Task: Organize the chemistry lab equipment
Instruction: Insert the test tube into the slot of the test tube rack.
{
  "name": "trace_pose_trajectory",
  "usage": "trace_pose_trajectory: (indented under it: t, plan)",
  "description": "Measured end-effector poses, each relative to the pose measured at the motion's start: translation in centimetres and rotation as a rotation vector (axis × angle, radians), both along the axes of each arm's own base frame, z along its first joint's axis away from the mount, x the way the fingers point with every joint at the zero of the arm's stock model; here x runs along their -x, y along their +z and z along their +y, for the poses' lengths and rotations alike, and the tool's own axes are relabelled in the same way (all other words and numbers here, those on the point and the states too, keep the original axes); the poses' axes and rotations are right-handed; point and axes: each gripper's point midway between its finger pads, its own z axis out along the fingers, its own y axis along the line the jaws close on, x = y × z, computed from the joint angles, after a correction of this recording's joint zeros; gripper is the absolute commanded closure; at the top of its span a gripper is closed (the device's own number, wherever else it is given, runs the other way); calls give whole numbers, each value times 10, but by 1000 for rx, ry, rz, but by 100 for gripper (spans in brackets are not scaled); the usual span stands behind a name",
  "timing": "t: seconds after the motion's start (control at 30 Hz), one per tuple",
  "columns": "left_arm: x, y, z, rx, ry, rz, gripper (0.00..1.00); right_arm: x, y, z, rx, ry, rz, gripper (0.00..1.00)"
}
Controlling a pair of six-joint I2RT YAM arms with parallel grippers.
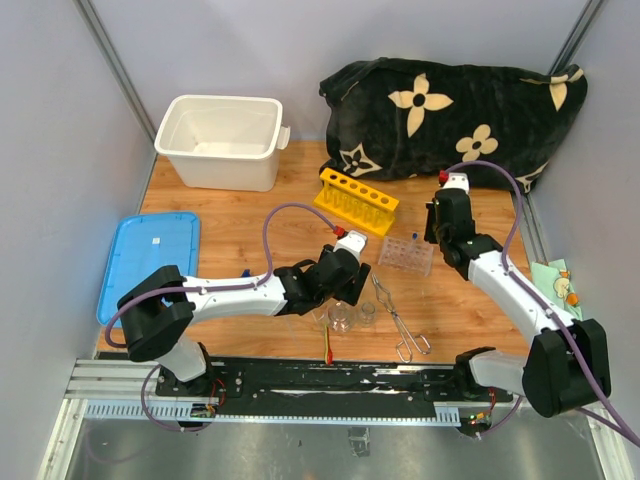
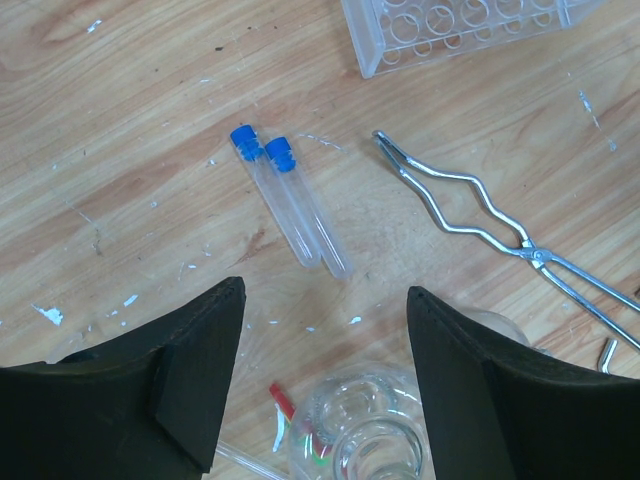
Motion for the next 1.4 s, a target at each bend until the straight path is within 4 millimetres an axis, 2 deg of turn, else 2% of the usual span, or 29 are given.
trace_pose_trajectory:
  t: [1.1, 1.4]
  plan:
    - [0, 0, 0, 0, -2, 1, 31, -8, -27, 11, -21, 30, 47, 99]
    - [0, 0, 0, 0, -2, 1, 31, -8, -28, 13, -27, 40, 52, 90]
